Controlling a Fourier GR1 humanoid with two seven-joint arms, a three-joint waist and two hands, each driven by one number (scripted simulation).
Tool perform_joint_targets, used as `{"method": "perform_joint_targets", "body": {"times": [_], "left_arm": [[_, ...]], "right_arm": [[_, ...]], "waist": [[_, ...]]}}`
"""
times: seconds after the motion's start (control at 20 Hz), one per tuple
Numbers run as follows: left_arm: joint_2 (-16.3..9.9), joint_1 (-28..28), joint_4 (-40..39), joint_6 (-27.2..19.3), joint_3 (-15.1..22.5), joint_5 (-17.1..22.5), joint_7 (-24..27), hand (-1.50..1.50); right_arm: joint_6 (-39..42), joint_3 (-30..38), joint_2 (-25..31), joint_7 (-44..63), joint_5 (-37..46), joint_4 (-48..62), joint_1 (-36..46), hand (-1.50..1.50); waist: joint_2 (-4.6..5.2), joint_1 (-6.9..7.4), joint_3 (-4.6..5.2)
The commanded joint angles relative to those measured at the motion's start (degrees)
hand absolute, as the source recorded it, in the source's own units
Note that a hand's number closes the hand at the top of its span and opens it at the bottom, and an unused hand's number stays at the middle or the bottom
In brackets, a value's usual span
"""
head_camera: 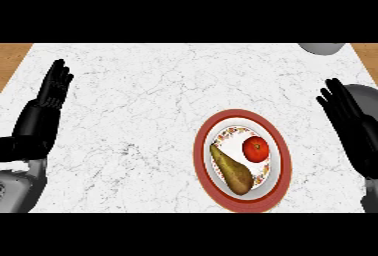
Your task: Pick the tomato from the plate and place it in the pan
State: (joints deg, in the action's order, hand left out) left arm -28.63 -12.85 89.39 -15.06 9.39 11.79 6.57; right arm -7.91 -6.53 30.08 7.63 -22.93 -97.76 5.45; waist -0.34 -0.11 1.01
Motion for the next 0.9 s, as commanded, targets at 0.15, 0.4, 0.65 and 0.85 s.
{"method": "perform_joint_targets", "body": {"times": [0.15, 0.4, 0.65, 0.85], "left_arm": [[3.36, -0.23, -1.41, 0.73, -0.9, 5.21, -6.41, 0.0], [8.38, 2.42, -1.85, -1.18, 0.99, 8.18, -11.95, 0.0], [6.98, 2.03, -1.6, -1.16, -0.51, 8.27, -14.34, 0.0], [5.79, 1.81, -1.32, 0.32, -1.9, 8.85, -14.98, 0.0]], "right_arm": [[15.94, -0.97, -2.2, -5.63, -9.78, 0.88, 11.95, 1.5], [23.67, 2.86, 6.15, -17.87, 0.46, 7.03, 11.88, 1.5], [30.39, 4.32, 12.3, -34.59, 12.13, 16.08, 6.07, -1.5], [34.05, 5.49, 17.23, -45.53, 19.21, 24.01, 10.26, -1.5]], "waist": [[0.96, 3.48, -1.25], [0.67, 1.02, -1.19], [0.62, 0.53, -1.15], [0.7, 1.22, -1.13]]}}
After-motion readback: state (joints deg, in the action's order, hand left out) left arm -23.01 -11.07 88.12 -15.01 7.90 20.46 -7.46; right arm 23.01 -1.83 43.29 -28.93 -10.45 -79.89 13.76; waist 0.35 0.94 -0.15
